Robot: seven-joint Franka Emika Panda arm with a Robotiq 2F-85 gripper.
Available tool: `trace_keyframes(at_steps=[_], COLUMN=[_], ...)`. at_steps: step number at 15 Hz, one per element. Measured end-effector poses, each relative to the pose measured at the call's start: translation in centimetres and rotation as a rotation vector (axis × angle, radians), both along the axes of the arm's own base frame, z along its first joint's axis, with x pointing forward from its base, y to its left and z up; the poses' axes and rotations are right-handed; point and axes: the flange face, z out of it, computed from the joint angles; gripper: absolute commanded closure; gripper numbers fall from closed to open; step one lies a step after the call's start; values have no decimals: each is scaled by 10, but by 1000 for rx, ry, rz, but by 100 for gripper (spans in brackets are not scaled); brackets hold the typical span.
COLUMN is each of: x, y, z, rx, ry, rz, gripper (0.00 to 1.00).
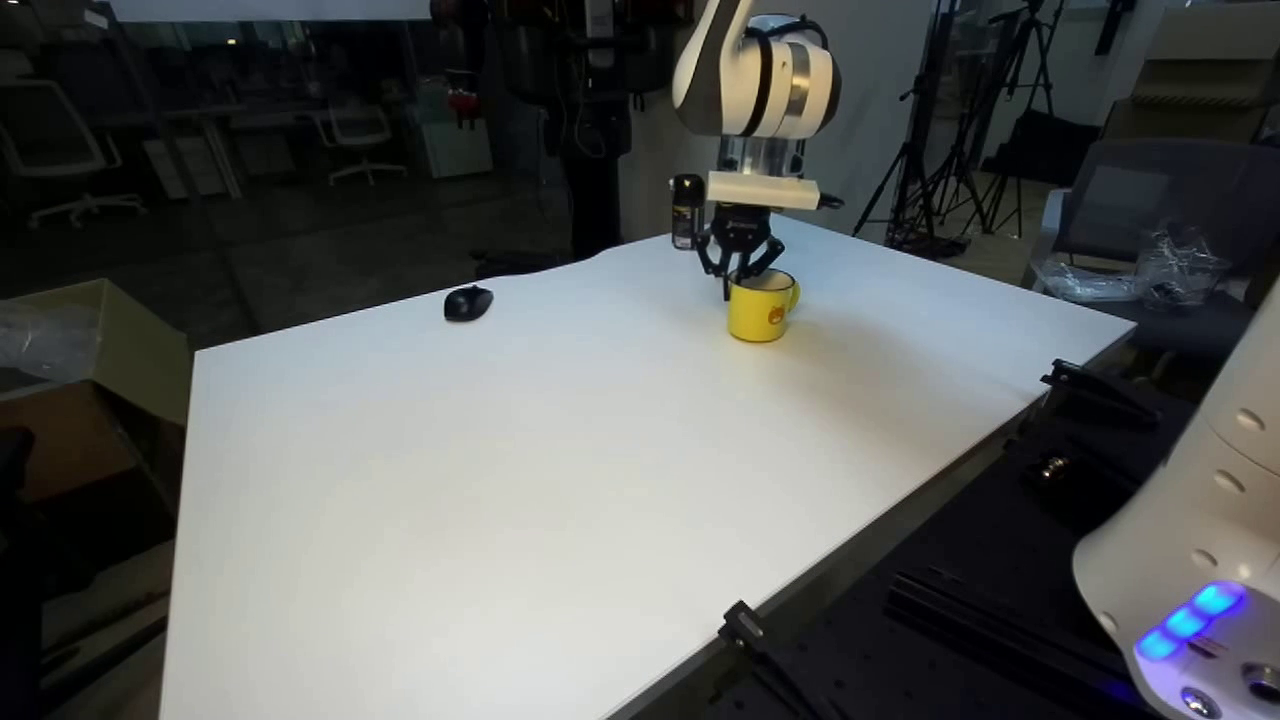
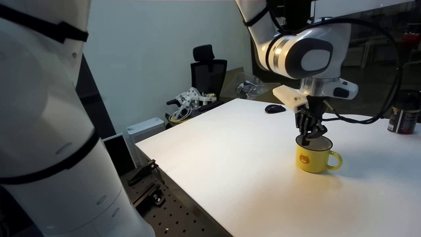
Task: Move the cup backwards
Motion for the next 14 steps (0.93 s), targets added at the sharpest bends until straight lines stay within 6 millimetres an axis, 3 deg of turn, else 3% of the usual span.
trace_keyframes(at_steps=[3, 4, 10, 14], x=[1, 1, 2, 22], y=[-1, -1, 1, 19], z=[1, 1, 1, 1], rx=[13, 14, 22, 68], ry=[-2, -2, 6, 58], rz=[12, 14, 44, 146], gripper=[89, 97, 97, 97])
